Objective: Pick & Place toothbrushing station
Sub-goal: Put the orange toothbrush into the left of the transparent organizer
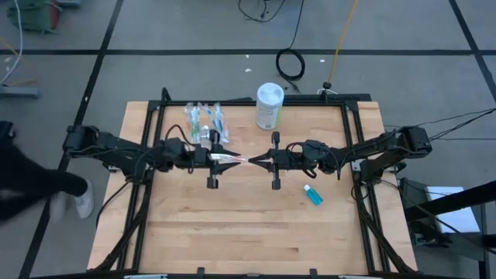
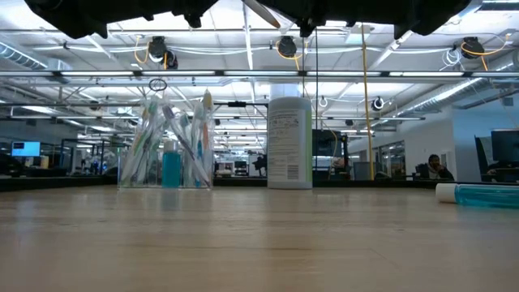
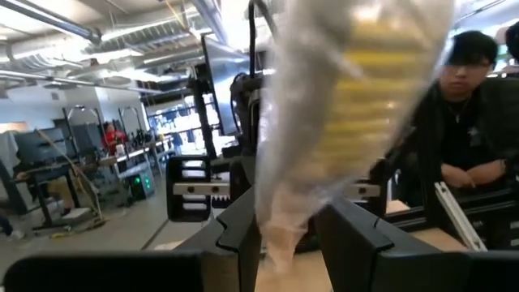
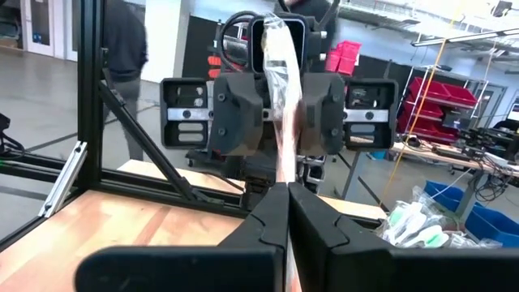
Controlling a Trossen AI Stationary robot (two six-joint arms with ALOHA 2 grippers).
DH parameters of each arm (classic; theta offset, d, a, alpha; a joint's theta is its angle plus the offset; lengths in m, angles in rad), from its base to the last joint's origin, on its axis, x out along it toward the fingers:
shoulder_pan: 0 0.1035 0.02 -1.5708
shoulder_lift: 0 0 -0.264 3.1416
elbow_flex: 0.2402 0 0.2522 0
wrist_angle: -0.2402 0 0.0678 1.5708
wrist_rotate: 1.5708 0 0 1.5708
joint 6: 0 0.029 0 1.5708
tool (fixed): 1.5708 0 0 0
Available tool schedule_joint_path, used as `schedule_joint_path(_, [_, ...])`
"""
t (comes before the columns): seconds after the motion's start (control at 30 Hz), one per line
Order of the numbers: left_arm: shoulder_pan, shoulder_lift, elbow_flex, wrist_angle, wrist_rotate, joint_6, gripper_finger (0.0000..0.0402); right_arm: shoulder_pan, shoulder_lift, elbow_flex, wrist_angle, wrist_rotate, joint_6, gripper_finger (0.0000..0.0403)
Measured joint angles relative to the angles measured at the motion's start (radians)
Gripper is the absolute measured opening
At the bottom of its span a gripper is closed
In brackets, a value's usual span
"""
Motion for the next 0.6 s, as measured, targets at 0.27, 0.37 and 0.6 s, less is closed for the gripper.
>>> schedule_joint_path(0.27, [0.0, 0.002, 0.006, 0.001, -0.025, 0.013, 0.0071, 0.0, 0.0, 0.0, 0.003, 0.001, 0.0, 0.0])
schedule_joint_path(0.37, [-0.001, 0.002, 0.006, -0.005, -0.016, 0.012, 0.0023, -0.001, 0.0, 0.0, 0.003, 0.004, 0.0, 0.0])
schedule_joint_path(0.6, [0.0, 0.002, 0.006, -0.012, -0.017, -0.032, 0.0035, -0.001, 0.0, 0.0, -0.006, 0.005, 0.051, 0.0006])
